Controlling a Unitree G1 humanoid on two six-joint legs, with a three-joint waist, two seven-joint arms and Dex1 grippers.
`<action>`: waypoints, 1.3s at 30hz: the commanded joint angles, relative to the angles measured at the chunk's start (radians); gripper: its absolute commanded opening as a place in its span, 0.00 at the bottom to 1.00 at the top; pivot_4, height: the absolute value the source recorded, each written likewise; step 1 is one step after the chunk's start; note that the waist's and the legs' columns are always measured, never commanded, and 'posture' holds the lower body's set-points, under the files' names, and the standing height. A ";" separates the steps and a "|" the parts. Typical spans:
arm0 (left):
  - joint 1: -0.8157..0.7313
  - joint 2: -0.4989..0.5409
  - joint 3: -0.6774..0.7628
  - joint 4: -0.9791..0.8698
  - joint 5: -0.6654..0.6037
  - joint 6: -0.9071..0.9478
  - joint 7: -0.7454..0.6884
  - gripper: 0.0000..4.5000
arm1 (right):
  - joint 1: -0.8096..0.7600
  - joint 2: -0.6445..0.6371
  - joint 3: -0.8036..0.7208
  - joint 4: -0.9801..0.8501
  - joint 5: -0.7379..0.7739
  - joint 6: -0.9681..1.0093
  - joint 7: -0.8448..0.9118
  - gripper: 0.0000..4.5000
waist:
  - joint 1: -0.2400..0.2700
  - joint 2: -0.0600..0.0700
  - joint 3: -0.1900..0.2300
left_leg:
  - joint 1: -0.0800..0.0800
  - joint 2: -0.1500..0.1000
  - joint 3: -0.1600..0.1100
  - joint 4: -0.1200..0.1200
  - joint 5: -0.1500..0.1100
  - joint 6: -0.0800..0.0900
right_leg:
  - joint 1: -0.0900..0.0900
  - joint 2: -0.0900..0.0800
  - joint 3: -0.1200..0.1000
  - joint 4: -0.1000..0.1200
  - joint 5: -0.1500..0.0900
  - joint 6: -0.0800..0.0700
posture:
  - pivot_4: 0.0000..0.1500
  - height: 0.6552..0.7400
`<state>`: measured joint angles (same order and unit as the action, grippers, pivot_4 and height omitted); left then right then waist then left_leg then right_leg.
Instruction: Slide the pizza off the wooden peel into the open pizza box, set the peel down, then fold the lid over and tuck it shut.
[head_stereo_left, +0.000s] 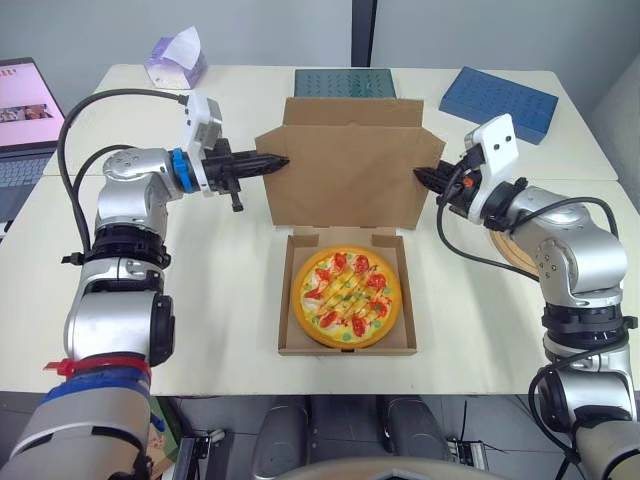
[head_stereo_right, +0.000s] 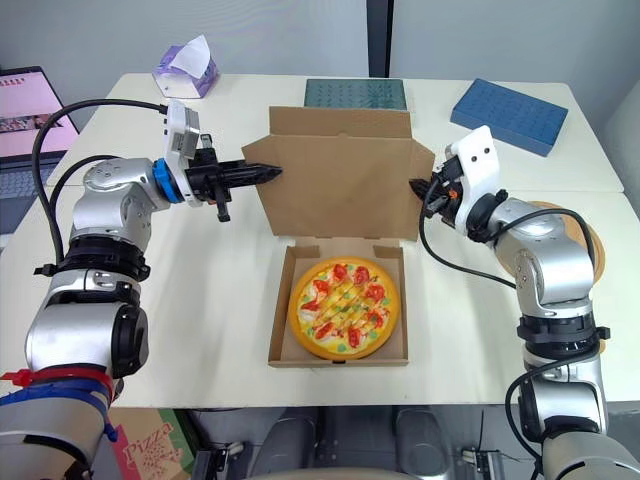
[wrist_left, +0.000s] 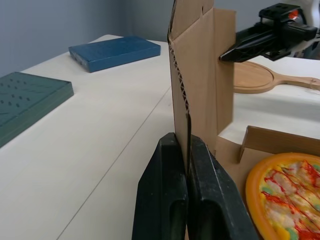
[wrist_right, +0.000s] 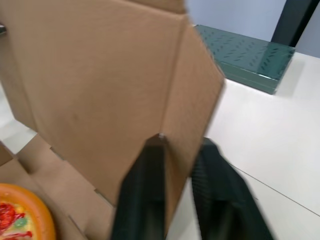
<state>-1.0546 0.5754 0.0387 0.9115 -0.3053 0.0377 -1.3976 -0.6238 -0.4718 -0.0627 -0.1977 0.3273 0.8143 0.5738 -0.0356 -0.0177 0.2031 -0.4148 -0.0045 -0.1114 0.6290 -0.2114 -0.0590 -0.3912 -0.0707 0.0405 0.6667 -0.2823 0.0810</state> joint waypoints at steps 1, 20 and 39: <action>-0.047 -0.008 0.024 -0.029 0.007 0.006 0.051 0.00 | -0.017 -0.014 -0.017 -0.063 0.016 0.004 -0.015 0.00 | 0.000 0.000 0.000 | 0.000 0.000 0.000 0.000 0.000 0.000 | 0.000 0.000 0.000 0.000 0.000 0.000 | 1.00 0.86; 0.054 -0.114 0.048 -0.430 -0.031 0.308 0.349 0.00 | 0.003 0.012 0.014 -0.199 -0.085 -0.027 -0.206 0.00 | -0.016 0.000 0.000 | -0.004 0.001 0.003 0.000 0.001 -0.001 | -0.014 0.000 0.002 0.014 0.000 0.000 | 1.00 0.86; 0.369 -0.317 0.097 -1.027 -0.096 0.490 0.828 0.00 | 0.074 0.093 0.053 -0.345 -0.097 0.054 -0.309 0.00 | -0.013 0.000 0.000 | -0.004 0.000 0.003 0.001 0.002 -0.002 | -0.013 0.000 0.003 0.014 0.000 0.000 | 1.00 0.86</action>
<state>-0.6736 0.2794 0.1611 -0.0298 -0.3724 0.5381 -0.5843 -0.5442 -0.3863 -0.0274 -0.4864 0.2166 0.8718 0.2557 -0.0483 -0.0178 0.2030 -0.4186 -0.0042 -0.1082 0.6296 -0.2090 -0.0614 -0.4045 -0.0710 0.0440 0.6804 -0.2822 0.0806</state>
